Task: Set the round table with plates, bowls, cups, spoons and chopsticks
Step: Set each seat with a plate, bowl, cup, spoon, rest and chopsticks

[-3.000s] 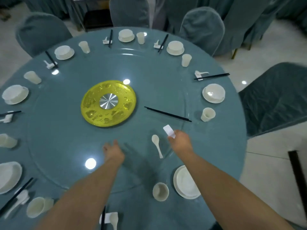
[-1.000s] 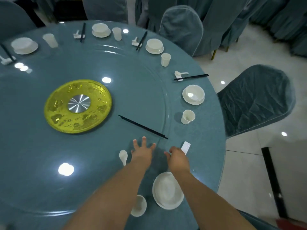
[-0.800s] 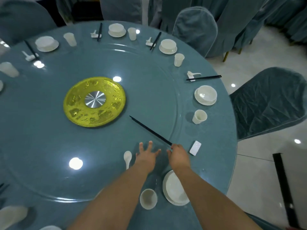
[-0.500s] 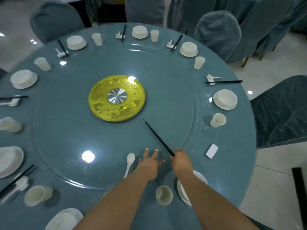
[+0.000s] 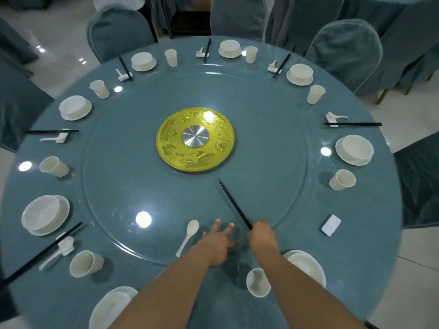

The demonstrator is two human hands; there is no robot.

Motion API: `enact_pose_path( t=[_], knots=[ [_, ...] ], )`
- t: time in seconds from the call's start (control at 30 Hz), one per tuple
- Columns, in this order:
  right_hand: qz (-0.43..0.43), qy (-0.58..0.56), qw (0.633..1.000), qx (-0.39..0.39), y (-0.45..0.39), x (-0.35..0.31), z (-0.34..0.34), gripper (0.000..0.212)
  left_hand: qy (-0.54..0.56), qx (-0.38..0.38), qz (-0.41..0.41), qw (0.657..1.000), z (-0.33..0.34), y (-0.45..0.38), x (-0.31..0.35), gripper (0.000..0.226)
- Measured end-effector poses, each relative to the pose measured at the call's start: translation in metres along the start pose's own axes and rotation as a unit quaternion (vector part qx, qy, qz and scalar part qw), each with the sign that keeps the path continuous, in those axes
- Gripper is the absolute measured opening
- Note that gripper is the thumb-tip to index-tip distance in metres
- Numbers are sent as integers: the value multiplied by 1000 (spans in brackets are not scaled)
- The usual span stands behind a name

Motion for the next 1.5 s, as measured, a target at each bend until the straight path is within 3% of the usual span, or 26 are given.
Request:
enact_pose_path(
  t=[0.2,0.3,0.37,0.43,0.5,0.57,0.83,1.13,1.5],
  knots=[
    [7,-10,1000,-27,5,2,-2,25,14,0,-13,1000,-1,-3,-9,77],
    [-2,-33,999,-28,11,5,-13,22,41,31,-47,998,-19,-4,-9,58],
    [-25,-48,998,-24,15,4,-21,22,105,95,-105,984,-41,-4,-10,40],
    [-46,-66,997,-17,20,4,-33,22,264,167,-166,935,-60,0,-8,30],
    [-59,-93,994,-12,27,7,-47,11,485,186,-189,834,-64,1,5,26],
    [-57,-124,990,-21,33,13,-57,10,623,194,-189,734,-67,4,22,20],
    [-73,-161,984,24,58,51,-96,11,734,229,-140,624,-69,11,71,11],
    [-88,-207,972,65,83,89,-115,8,752,218,-117,611,-69,15,110,9],
    [-86,-170,974,124,86,131,-133,18,728,199,-125,644,-58,-1,169,16]
  ],
)
Point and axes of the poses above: each hand's wrist, its own y-axis away from the middle knuckle, its own z-axis out of the palm, x = y × z, the point moved 10 cm from there along -y, towards the middle knuckle, and after that the axes turned 7 degrees about x, right-handed, at the moved point
